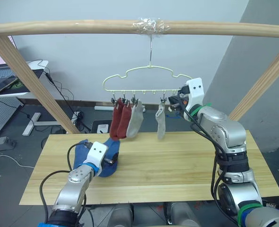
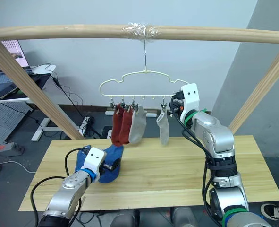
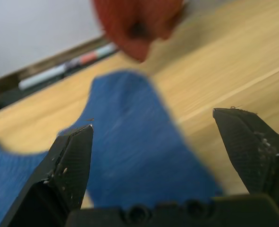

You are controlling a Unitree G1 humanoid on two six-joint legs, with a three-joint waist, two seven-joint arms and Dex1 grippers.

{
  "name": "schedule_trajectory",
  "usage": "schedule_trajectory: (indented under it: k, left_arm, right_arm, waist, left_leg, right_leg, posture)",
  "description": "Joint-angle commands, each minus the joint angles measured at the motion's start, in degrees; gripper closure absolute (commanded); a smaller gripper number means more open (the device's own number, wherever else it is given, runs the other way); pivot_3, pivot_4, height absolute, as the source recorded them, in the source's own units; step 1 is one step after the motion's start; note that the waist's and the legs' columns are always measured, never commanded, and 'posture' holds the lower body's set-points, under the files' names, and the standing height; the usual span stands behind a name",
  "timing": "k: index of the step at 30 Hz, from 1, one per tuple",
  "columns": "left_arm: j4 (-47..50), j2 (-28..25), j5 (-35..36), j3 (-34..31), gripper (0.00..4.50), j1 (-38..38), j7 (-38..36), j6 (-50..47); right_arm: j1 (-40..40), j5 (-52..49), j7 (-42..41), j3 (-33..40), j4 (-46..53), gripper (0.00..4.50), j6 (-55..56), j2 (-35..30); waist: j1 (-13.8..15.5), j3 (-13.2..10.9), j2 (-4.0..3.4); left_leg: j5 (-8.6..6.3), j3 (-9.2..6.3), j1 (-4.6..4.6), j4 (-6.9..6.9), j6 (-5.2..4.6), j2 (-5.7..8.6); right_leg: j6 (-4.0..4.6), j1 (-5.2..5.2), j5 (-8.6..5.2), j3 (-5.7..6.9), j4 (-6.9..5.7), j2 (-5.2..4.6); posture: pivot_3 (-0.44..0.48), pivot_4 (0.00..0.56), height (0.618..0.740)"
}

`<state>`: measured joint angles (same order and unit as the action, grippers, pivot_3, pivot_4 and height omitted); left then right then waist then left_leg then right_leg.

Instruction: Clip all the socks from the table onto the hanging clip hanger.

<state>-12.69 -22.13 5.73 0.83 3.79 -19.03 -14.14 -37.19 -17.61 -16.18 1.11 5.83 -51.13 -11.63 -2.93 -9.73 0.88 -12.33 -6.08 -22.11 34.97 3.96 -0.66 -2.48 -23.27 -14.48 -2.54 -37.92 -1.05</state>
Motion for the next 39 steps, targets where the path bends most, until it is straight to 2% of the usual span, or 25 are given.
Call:
schedule_trajectory:
  k: [1,8,12,15,28,33,37,39]
  left_arm:
    - [-6.29,0.89,-1.48,-0.37,0.00,3.52,0.32,3.82]
    - [-22.89,1.77,-2.20,-1.55,0.00,11.05,-0.97,9.90]
    - [-29.25,2.48,-0.35,-2.52,0.00,13.07,-3.95,6.21]
    - [-28.90,2.30,-2.13,-0.25,0.59,11.80,-6.84,5.95]
    - [-19.91,4.77,-3.37,1.82,4.38,7.10,-8.30,6.92]
    - [-8.99,7.12,-0.96,3.26,4.47,3.55,-11.37,4.71]
    - [4.78,9.66,1.92,7.37,4.47,0.89,-15.77,4.00]
    - [9.24,10.76,0.83,9.98,4.47,1.57,-15.76,4.22]
  right_arm:
    - [0.31,-1.71,-0.20,0.80,4.50,4.49,-1.96,-0.19]
    - [0.45,-1.89,0.07,0.81,5.74,4.49,-3.24,-1.24]
    - [0.73,-2.07,0.43,0.70,6.10,4.49,-3.35,-1.14]
    - [0.77,-2.08,0.49,0.65,6.01,4.50,-3.27,-1.07]
    - [-0.93,-4.08,0.72,3.60,3.70,4.50,-5.76,-0.17]
    - [-2.71,-6.60,1.70,7.20,2.74,4.50,-11.08,0.60]
    - [-5.88,-9.73,4.30,12.25,1.85,4.50,-17.99,2.64]
    - [-7.81,-11.21,5.53,14.77,1.37,4.50,-21.54,3.69]
  waist:
    - [-0.08,0.00,0.00]
    - [-0.38,0.03,0.03]
    - [-0.61,0.22,0.00]
    - [-0.84,0.54,-0.15]
    - [-0.76,0.75,-0.39]
    - [-0.85,0.74,-0.38]
    - [-0.74,0.64,-0.33]
    - [-0.66,0.62,-0.31]
  left_leg:
    - [0.00,0.00,0.00,-0.01,0.00,0.00]
    - [0.00,-0.01,0.01,-0.01,0.00,0.00]
    - [0.00,0.00,0.03,-0.01,0.00,0.00]
    - [0.00,0.02,0.05,-0.01,0.00,0.00]
    - [0.00,0.03,0.14,-0.01,0.00,0.00]
    - [0.00,0.03,0.12,-0.01,0.00,0.00]
    - [0.00,0.02,0.06,-0.02,0.00,0.00]
    - [0.00,0.00,0.03,-0.02,0.00,-0.01]
  right_leg:
    - [0.00,0.00,0.00,0.00,0.00,0.00]
    - [-0.01,-0.01,0.01,0.01,-0.03,0.00]
    - [-0.02,0.00,0.01,0.01,-0.05,0.00]
    - [-0.03,0.02,0.01,-0.01,-0.05,0.00]
    - [-0.03,0.10,0.01,-0.03,-0.06,0.00]
    - [-0.03,0.08,0.01,-0.04,-0.06,0.00]
    - [-0.02,0.04,0.00,-0.03,-0.04,0.00]
    - [-0.01,0.02,0.00,-0.02,-0.05,0.00]
  posture:
    - [-0.038,0.123,0.740]
    - [-0.065,0.113,0.740]
    - [-0.074,0.110,0.740]
    - [-0.074,0.110,0.740]
    - [-0.061,0.128,0.740]
    - [-0.061,0.134,0.740]
    - [-0.058,0.137,0.740]
    - [-0.058,0.137,0.740]
